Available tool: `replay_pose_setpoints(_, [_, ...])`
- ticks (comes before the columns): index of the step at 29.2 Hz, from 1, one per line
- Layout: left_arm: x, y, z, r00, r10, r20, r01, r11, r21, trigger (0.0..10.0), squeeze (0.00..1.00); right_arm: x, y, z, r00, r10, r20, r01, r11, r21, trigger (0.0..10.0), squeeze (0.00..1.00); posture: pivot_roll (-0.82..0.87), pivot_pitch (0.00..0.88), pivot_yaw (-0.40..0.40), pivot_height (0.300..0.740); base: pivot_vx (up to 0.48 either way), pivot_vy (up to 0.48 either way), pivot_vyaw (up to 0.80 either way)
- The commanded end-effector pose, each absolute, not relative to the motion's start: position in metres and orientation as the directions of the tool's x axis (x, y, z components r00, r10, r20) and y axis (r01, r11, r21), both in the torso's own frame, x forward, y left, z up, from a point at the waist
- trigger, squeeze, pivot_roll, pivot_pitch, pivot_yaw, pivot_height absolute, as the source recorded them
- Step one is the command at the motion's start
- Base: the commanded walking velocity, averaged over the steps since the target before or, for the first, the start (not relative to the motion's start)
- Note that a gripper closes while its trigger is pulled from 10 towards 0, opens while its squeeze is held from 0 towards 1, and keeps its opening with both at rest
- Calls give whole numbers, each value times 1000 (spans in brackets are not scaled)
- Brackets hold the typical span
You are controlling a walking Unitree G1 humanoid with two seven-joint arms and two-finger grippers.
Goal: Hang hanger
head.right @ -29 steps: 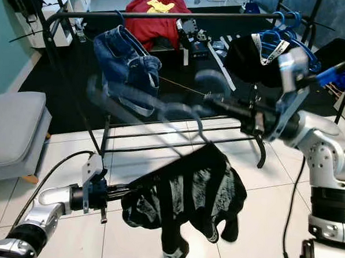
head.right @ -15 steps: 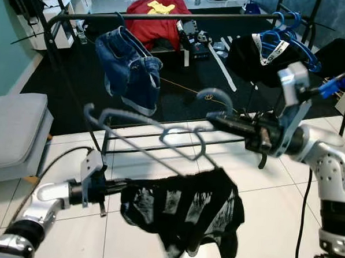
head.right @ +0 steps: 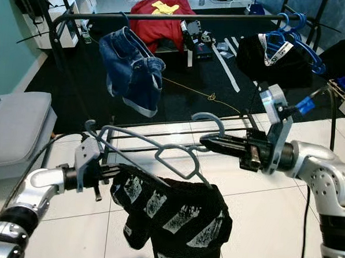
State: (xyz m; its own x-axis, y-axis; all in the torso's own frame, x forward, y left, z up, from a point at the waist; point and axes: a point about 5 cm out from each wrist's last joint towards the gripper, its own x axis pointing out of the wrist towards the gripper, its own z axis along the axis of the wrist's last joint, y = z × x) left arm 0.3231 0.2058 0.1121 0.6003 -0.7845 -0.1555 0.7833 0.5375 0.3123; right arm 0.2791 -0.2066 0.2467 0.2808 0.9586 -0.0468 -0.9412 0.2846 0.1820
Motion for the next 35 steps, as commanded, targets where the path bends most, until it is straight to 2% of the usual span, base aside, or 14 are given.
replay_pose_setpoints(1, [327, 218, 125, 633, -760, -147, 749, 554, 364, 0, 0, 276, -205, 239, 292, 949, -115, -929, 310, 201, 0, 0, 8, 122, 87, 740, 0, 0, 0])
replay_pose_setpoints(3, [329, 226, 132, 657, -738, -155, 726, 564, 393, 0, 0, 275, -208, 230, 330, 927, -180, -906, 365, 216, 0, 0, 7, 124, 91, 740, 0, 0, 0])
replay_pose_setpoints(6, [331, 231, 136, 669, -726, -157, 714, 569, 409, 0, 0, 274, -209, 226, 344, 918, -199, -897, 384, 221, 0, 0, 7, 124, 91, 740, 0, 0, 0])
replay_pose_setpoints(12, [333, 230, 144, 664, -734, -143, 705, 551, 446, 0, 0, 264, -202, 221, 284, 940, -189, -903, 329, 277, 0, 0, 9, 125, 91, 740, 0, 0, 0])
replay_pose_setpoints(18, [335, 227, 149, 651, -746, -141, 705, 526, 475, 0, 0, 259, -196, 213, 253, 945, -207, -898, 308, 313, 0, 0, 8, 125, 89, 740, 0, 0, 0])
replay_pose_setpoints(22, [337, 226, 156, 652, -747, -127, 694, 521, 497, 0, 0, 258, -194, 206, 256, 936, -242, -887, 327, 326, 0, 0, 9, 125, 88, 740, 0, 0, 0])
replay_pose_setpoints(27, [342, 223, 172, 644, -759, -96, 672, 501, 545, 0, 0, 262, -197, 188, 321, 871, -372, -856, 435, 281, 0, 0, 12, 127, 87, 740, 0, 0, 0])
replay_pose_setpoints(30, [343, 223, 175, 646, -758, -92, 664, 498, 558, 0, 0, 264, -198, 185, 351, 853, -387, -844, 467, 263, 0, 0, 13, 127, 86, 740, 0, 0, 0])
replay_pose_setpoints(33, [344, 225, 178, 653, -750, -105, 655, 490, 575, 0, 0, 272, -204, 186, 434, 809, -396, -814, 541, 212, 0, 0, 13, 126, 87, 740, 0, 0, 0])
replay_pose_setpoints(35, [344, 226, 178, 654, -748, -110, 655, 488, 577, 0, 0, 274, -205, 187, 446, 803, -396, -810, 550, 204, 0, 0, 11, 125, 86, 740, 0, 0, 0])
